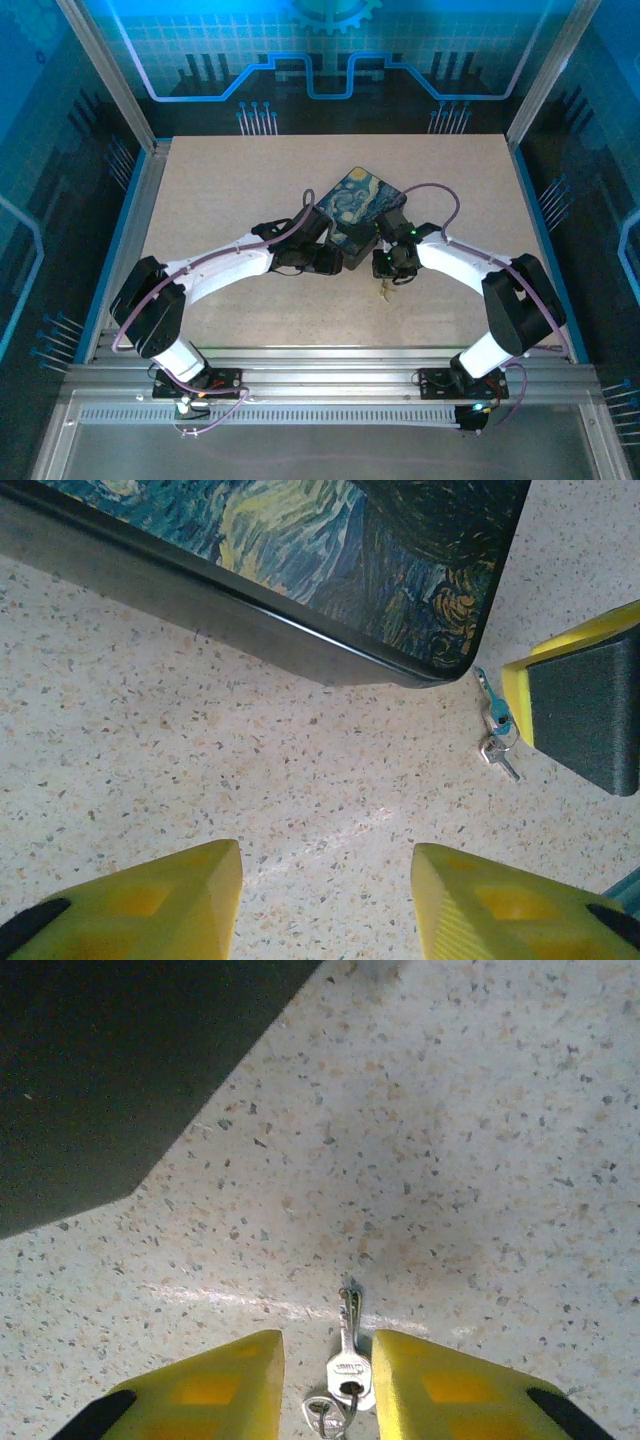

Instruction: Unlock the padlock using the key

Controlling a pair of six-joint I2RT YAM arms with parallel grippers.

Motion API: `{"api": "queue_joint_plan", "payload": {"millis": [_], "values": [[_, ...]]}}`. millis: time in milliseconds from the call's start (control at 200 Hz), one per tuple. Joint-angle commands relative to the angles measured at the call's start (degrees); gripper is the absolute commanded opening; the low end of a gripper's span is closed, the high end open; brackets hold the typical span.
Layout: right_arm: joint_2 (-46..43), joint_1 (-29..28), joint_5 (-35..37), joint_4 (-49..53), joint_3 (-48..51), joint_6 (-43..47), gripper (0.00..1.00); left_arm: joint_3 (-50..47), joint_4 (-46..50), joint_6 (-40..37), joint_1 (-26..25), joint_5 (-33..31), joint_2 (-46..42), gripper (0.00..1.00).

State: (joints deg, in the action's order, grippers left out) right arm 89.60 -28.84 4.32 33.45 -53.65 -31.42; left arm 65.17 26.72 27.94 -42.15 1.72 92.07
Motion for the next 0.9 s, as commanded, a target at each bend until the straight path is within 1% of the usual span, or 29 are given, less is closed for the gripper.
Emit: {"api": "queue_joint_plan", "payload": {"millis": [0,235,505,720,895], "values": [[0.1,-0.7,0.8,3.2,-0.3,0.5,0.31,1.3,1.2,-1.5,0.4,-0.4,-0.9,0.50],[2.2,-0.7,-0.9,2.1,1.2,0.3,0.32,0.8,1.1,-1.6,0.5,-0.5,-1.2,0.49],[4.6,-1.1,-1.9,0.6,2.9,-0.8,0.31,0.7,1.1,-1.5,0.5,-0.7,-1.4,0.50],[5.8,-1.5,-1.6,-0.6,4.6,-0.7,0.20,0.8,1.1,-1.5,0.4,-0.7,-1.2,0.50],[3.7,-1.5,-1.8,-0.5,4.4,0.2,0.12,1.0,1.3,-1.6,0.5,-1.0,-1.2,0.50]]}}
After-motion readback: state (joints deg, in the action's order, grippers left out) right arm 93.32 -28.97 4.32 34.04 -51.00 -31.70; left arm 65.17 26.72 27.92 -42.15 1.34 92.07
